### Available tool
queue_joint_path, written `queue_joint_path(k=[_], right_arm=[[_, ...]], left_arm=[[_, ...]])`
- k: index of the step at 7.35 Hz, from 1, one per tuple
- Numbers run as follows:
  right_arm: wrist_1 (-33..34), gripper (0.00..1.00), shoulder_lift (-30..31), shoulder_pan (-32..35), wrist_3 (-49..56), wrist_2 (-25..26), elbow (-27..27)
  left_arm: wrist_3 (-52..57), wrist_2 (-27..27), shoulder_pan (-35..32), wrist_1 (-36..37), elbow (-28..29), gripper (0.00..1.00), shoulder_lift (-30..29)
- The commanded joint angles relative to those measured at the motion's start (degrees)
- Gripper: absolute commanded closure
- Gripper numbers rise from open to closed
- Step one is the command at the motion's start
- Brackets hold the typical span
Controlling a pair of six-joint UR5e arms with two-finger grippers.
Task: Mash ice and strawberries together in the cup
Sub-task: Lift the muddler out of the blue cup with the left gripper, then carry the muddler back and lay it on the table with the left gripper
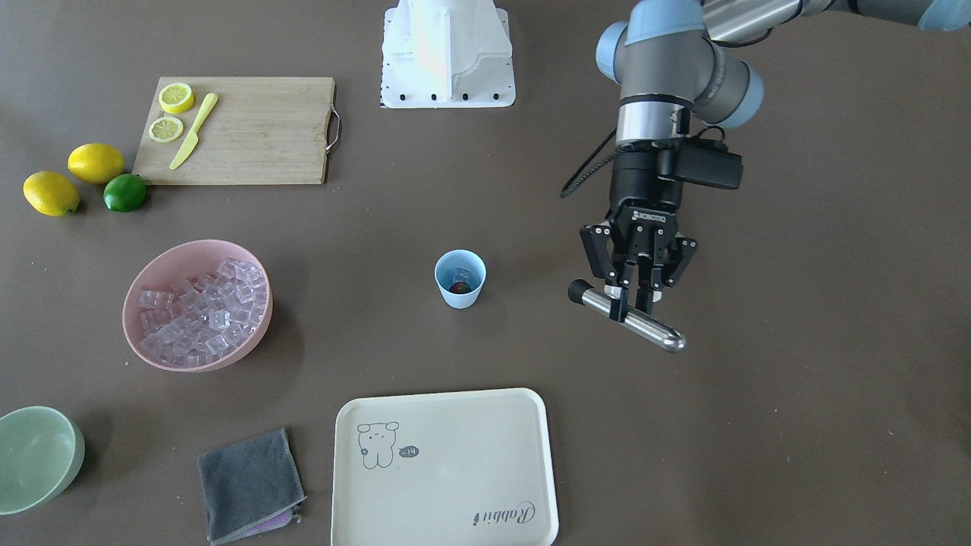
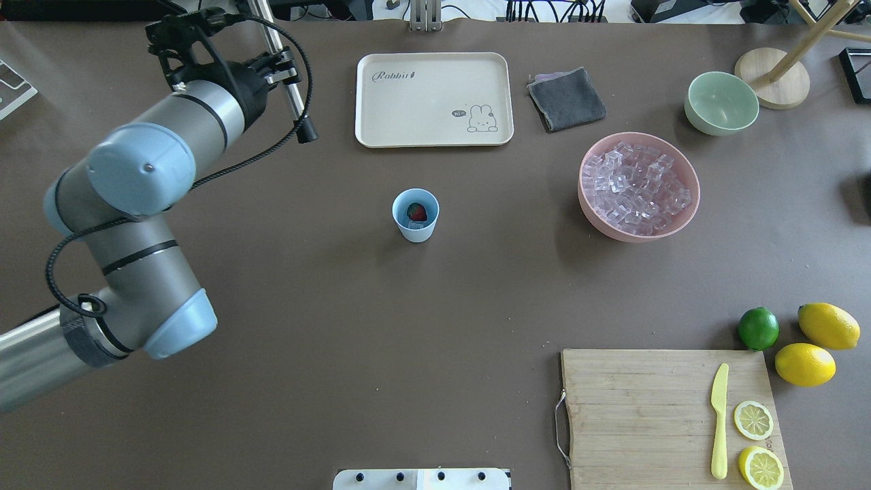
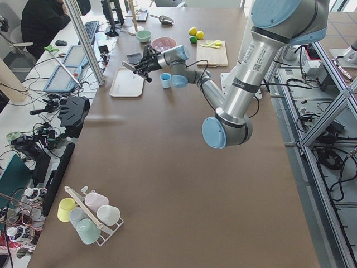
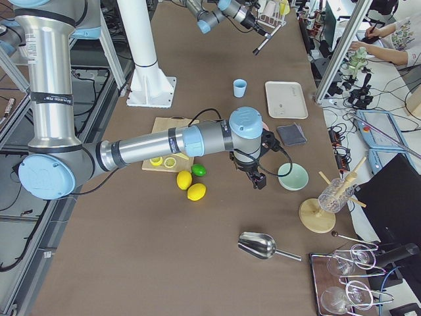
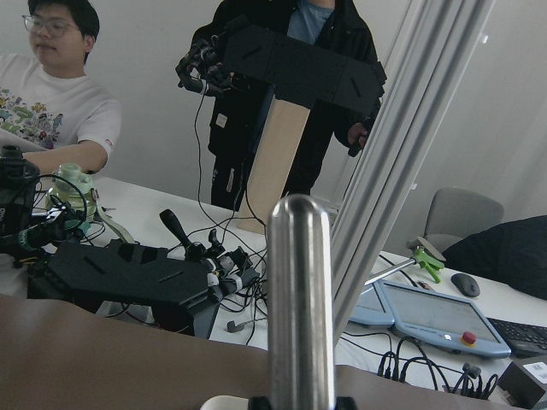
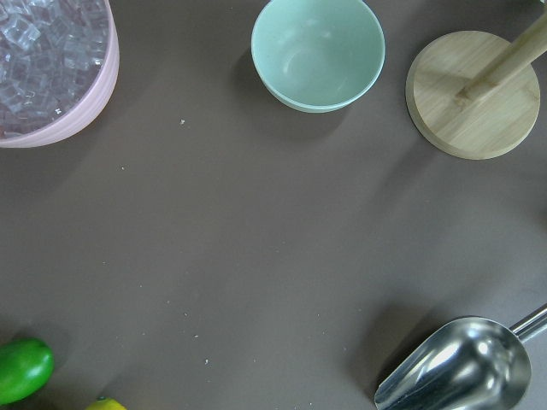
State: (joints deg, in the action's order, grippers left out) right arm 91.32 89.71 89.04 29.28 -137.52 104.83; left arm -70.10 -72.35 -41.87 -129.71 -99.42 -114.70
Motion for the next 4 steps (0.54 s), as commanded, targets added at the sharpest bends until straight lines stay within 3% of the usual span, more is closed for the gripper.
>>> queue_joint_path(k=[1,2,3,4], right_arm=[[0.26,0.03,-0.85,0.0,-0.01,0.32,-0.24],[0.27,0.03,-1.2,-0.09,-0.01,0.49,-0.59],[0.35,0.03,-1.03,-0.09,-0.1,0.84,-0.51],[0.09,0.03,-0.6,-0.09,-0.36,0.76,-0.42]], left_arm=[[3.03,-26.57,-13.09,-2.22,0.62,1.0,10.07],[7.56,-39.05,-19.33,-1.87,3.24,1.0,12.29],[14.48,-47.97,-23.48,-1.95,5.79,1.0,16.57],[22.56,-51.54,-24.39,-1.17,8.08,1.0,18.96]])
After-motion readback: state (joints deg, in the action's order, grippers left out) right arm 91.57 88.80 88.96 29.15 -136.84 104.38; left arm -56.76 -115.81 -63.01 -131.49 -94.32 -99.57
